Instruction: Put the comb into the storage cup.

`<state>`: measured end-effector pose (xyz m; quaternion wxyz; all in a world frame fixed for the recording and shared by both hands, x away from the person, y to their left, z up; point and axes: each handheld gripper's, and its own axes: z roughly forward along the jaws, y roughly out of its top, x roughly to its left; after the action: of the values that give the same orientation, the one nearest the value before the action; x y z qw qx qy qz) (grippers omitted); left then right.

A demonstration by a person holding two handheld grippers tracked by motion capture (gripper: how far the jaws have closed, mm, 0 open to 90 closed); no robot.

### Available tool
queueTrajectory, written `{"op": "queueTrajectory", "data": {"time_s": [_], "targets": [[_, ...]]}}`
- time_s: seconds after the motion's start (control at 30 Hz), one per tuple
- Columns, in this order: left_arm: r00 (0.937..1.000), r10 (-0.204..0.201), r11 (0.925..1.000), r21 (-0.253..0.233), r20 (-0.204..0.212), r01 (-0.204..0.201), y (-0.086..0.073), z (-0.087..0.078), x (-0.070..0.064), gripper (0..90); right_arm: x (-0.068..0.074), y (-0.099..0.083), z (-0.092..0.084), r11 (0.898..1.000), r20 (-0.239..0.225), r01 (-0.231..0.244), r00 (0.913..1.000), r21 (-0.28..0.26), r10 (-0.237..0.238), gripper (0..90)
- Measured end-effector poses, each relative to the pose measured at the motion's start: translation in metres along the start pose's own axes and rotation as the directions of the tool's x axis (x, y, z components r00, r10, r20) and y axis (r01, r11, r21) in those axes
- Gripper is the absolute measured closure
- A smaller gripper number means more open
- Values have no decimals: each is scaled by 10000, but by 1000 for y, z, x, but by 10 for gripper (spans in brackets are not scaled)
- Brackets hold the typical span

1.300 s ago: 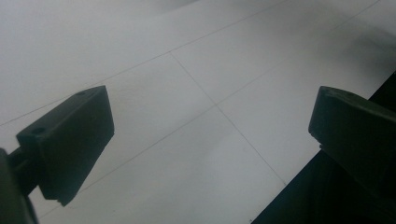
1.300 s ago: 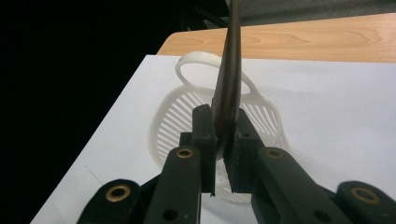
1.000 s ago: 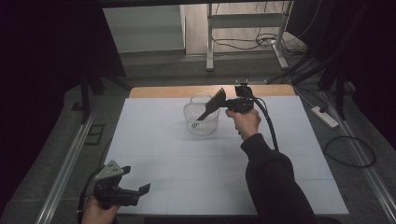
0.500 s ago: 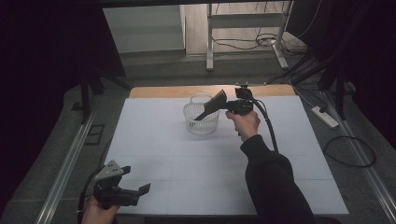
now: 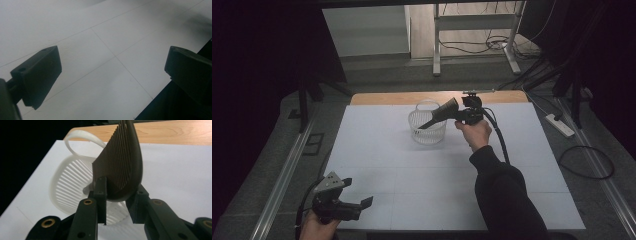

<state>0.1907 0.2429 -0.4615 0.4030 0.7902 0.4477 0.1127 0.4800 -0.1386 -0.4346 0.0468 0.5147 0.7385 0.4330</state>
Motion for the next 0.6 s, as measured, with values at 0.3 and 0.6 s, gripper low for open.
{"op": "queueTrajectory", "data": {"time_s": [0.3,0.6], "targets": [[10000,-26,10000,4,7,26,0,0,0,18,-2,-3,3,9995,477,289,9984,101,-293,670],[10000,-27,10000,5,0,27,0,0,0,18,-2,-4,2,9981,788,578,9951,192,-592,593]]}}
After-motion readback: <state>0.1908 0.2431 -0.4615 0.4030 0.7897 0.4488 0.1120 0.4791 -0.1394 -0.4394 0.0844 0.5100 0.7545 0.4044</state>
